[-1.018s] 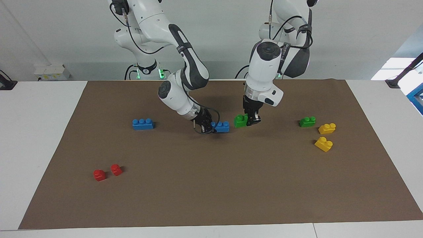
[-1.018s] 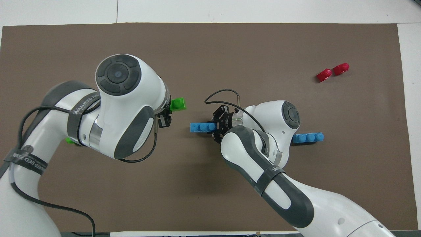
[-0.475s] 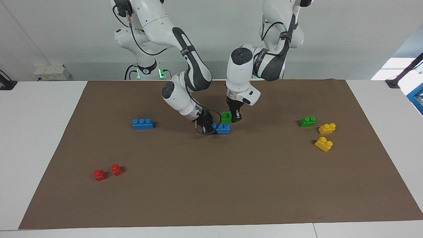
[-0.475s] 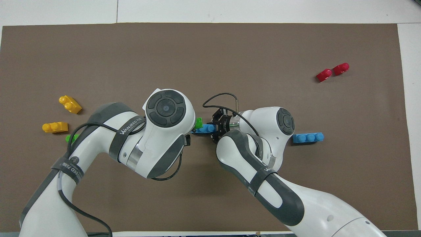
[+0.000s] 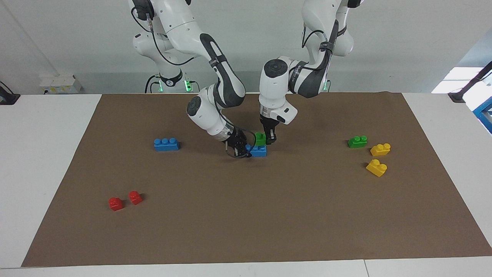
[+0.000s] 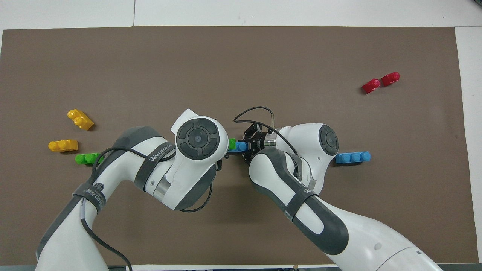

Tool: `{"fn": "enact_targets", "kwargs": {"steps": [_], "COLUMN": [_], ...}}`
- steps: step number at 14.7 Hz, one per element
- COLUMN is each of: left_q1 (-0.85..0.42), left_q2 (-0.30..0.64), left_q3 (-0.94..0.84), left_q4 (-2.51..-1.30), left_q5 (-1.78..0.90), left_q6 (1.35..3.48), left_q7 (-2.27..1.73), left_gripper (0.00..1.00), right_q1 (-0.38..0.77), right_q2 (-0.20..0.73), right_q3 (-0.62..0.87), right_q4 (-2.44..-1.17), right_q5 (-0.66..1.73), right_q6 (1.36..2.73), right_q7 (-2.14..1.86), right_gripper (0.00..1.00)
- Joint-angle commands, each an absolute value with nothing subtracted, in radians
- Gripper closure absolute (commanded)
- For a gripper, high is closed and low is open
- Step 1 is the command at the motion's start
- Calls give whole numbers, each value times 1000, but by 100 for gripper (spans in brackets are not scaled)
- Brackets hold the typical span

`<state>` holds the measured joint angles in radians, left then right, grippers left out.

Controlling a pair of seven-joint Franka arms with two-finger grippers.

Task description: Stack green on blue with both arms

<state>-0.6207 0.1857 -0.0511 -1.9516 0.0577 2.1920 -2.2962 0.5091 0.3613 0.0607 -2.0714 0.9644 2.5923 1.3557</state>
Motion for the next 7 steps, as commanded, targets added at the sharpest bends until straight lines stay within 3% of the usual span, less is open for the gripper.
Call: {"fn": "enact_targets", "kwargs": {"steps": [1,7], "left_q1": [-638,-641], "left_q2": [172,190], "left_q3": [-38,-38], "left_q4": [-1994,-2016], "left_q5": [78,78], "left_q6": [2237,2261], "left_q7": [-2299,-2279], "left_gripper": [100,100], "right_q1": [509,509], "right_q2": [373,374], "right_q3": [63,63], "right_q4": [-2083,-2083], "right_q5": [1005,1011], "right_q6": [2629,2631], "right_q7": [1312,1310], "right_gripper": [100,100]}}
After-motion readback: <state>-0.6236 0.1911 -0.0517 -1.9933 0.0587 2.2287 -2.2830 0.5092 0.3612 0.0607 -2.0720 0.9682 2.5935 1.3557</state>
